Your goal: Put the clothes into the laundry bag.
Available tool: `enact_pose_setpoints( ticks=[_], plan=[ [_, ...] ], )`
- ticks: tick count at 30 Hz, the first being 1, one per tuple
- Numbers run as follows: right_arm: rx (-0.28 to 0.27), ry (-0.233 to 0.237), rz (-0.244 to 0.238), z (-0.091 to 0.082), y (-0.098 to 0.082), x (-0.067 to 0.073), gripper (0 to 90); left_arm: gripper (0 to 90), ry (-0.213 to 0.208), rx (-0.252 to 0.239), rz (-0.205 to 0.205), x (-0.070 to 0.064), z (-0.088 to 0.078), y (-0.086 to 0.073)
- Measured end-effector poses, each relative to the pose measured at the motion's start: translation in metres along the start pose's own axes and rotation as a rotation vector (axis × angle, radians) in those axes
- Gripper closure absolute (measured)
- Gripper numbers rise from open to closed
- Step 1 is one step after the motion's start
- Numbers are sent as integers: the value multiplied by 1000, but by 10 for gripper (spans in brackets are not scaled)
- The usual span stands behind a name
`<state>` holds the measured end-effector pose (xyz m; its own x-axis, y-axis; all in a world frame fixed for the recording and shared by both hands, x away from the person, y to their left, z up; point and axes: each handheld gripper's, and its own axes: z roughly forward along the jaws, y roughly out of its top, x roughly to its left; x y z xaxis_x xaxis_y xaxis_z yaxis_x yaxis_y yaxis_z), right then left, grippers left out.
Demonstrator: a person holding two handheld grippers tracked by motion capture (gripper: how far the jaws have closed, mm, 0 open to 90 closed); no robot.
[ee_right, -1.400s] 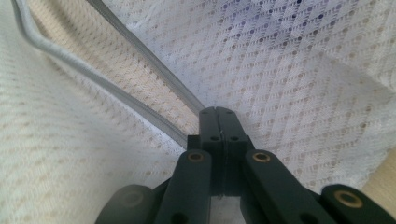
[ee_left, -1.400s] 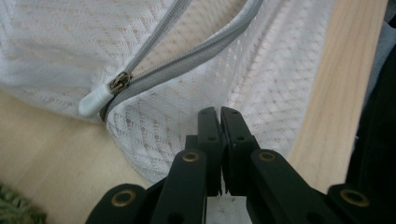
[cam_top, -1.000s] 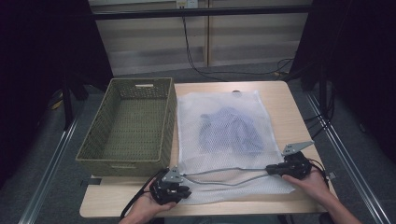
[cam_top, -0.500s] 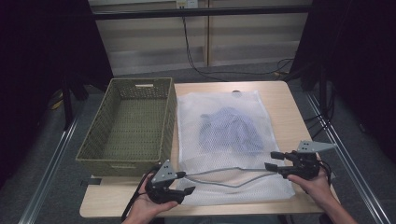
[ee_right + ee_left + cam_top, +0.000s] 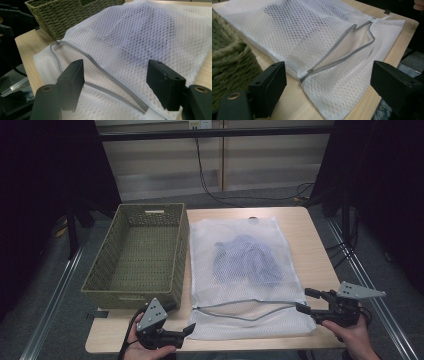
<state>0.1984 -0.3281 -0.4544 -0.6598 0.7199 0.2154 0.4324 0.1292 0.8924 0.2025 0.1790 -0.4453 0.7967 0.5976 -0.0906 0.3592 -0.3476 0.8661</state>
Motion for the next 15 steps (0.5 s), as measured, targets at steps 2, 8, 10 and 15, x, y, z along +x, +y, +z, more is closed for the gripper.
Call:
enact_pose_setpoints(
  ticks=[2,8,10,15],
  plan=[
    [-8,-2,9,-4,-2,0,301,122,16,1,-3,4,-3,-3],
    [-40,-52,48,-13,-3,-12,288,123,9,-31,-59,14,-3,-2],
    [-21,-49,47,-8,-2,-15,306,122,12,-34,-40,13,-2,-1],
    [10,-25,39,1,-1,-15,298,117,13,-31,-24,13,0,0]
  ],
)
